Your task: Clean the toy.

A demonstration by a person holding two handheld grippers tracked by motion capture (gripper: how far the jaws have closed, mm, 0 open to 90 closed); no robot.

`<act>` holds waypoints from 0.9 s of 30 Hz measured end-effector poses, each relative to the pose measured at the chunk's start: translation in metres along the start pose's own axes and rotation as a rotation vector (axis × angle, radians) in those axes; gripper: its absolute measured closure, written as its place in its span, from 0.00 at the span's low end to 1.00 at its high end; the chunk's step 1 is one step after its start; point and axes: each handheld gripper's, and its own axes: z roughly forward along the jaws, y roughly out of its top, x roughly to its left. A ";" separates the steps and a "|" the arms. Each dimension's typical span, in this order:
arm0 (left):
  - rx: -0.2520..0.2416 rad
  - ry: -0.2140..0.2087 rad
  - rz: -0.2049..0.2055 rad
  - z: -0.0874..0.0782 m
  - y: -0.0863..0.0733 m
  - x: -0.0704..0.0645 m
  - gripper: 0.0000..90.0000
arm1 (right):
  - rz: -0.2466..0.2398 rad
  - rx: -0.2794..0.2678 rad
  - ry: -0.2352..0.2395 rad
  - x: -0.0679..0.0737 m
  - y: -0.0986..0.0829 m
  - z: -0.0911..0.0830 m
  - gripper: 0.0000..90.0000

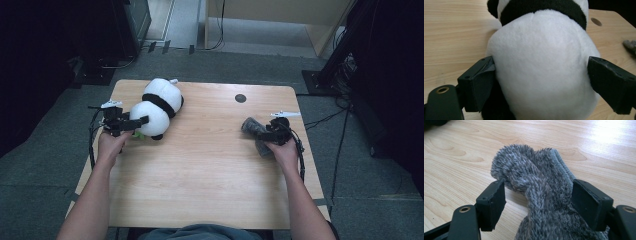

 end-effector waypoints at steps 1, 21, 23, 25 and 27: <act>-0.012 0.005 -0.013 -0.002 0.001 0.001 0.13 | 0.000 0.002 0.000 0.000 0.000 0.000 0.31; -0.083 -0.058 0.078 -0.035 0.021 -0.030 0.10 | -0.029 0.009 0.012 0.009 0.003 -0.009 0.33; -0.071 -0.075 0.072 -0.033 0.022 -0.034 0.11 | -0.029 0.002 0.015 0.011 0.003 -0.012 0.33; -0.067 -0.092 0.084 -0.033 0.022 -0.039 0.11 | -0.032 -0.006 0.023 0.013 0.005 -0.015 0.33; -0.063 -0.109 0.116 -0.031 0.023 -0.047 0.11 | -0.039 -0.016 0.032 0.015 0.005 -0.019 0.33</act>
